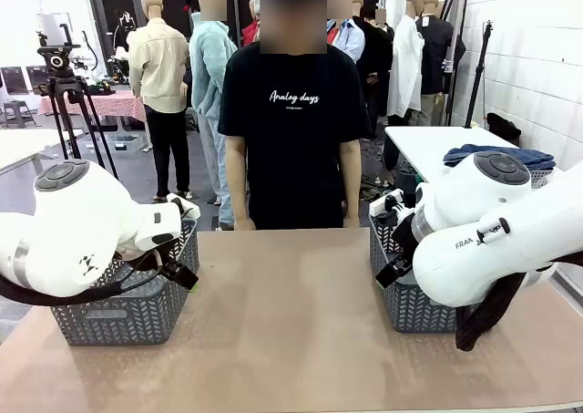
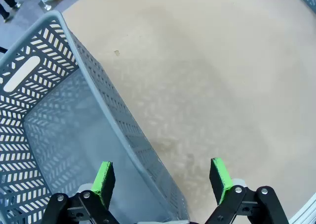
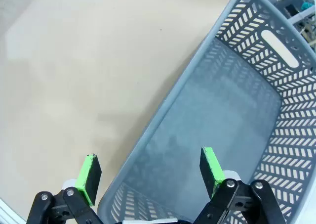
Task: Sort the tops and bottoms.
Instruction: Lift clothes from the center of the table with your left hand.
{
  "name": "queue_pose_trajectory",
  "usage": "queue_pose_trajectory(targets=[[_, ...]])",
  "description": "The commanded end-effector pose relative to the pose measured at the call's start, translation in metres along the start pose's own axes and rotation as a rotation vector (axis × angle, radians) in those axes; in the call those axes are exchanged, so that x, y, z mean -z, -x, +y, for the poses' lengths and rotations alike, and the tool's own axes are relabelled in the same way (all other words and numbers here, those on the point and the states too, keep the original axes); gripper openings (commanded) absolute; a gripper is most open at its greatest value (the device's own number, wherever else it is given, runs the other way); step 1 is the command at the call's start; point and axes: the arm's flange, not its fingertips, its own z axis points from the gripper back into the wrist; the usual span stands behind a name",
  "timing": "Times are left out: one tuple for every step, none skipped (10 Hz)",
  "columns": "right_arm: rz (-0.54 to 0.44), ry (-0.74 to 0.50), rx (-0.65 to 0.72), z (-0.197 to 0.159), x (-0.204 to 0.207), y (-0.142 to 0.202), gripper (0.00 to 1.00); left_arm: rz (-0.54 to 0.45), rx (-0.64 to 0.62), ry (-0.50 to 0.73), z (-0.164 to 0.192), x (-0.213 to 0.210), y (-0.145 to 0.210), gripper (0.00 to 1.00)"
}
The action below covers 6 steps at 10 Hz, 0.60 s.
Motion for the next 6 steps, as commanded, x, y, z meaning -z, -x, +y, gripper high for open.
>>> queue_pose_trajectory(targets=[[0.000,0.000,0.000,0.0000,0.0000,0.0000,1.00,0.000,0.000,0.000,0.0000,0.0000,0.0000,1.00],[0.000,0.000,0.000,0.0000,0.0000,0.0000,1.00,0.000,0.000,0.000,0.0000,0.0000,0.0000,1.00],[0.000,0.000,0.000,0.0000,0.0000,0.0000,1.00,0.000,0.000,0.000,0.0000,0.0000,0.0000,1.00],[0.000,0.000,0.000,0.0000,0.0000,0.0000,1.00,0.000,0.000,0.000,0.0000,0.0000,0.0000,1.00],[0.000,0.000,0.000,0.0000,0.0000,0.0000,1.00,0.000,0.000,0.000,0.0000,0.0000,0.0000,1.00],[0.000,0.000,0.000,0.0000,0.0000,0.0000,1.00,0.000,0.000,0.000,0.0000,0.0000,0.0000,1.00]])
